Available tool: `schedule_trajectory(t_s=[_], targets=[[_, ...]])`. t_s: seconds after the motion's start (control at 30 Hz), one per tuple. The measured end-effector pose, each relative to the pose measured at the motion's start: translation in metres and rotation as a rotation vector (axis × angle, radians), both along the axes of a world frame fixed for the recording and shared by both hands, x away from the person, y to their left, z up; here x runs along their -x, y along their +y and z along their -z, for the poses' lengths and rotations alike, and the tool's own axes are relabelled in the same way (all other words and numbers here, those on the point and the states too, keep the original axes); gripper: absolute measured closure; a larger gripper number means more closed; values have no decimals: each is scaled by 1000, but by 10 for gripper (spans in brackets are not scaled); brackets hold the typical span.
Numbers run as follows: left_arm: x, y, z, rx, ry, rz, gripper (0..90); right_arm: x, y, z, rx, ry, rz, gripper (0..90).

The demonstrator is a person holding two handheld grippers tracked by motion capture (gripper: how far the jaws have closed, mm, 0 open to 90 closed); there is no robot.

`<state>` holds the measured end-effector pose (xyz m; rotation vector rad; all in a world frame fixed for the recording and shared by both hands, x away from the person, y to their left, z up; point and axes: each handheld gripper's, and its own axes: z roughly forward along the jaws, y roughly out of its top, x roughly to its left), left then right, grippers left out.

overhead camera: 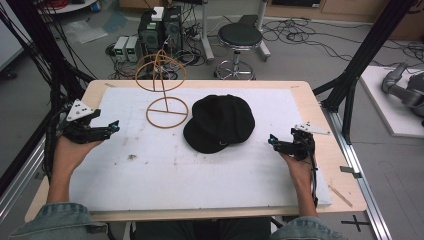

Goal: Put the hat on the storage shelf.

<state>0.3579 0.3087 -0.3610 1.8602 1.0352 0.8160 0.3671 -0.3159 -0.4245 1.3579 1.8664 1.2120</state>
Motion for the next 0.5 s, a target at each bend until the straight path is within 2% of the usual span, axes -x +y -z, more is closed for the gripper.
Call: schedule_trajectory(t_s=[0.27, 0.33, 0.47, 0.5], targets=[[-2, -1, 2, 5, 20, -6, 244, 1, 0, 0, 12, 0, 8, 70], [-2, -2, 3, 5, 25, -6, 245, 1, 0, -1, 1, -9, 8, 70], [-1, -1, 2, 10, 28, -7, 241, 0, 0, -3, 1, 2, 2, 70], [-1, -1, 1, 13, 25, -6, 241, 0, -1, -5, -15, -2, 2, 70]])
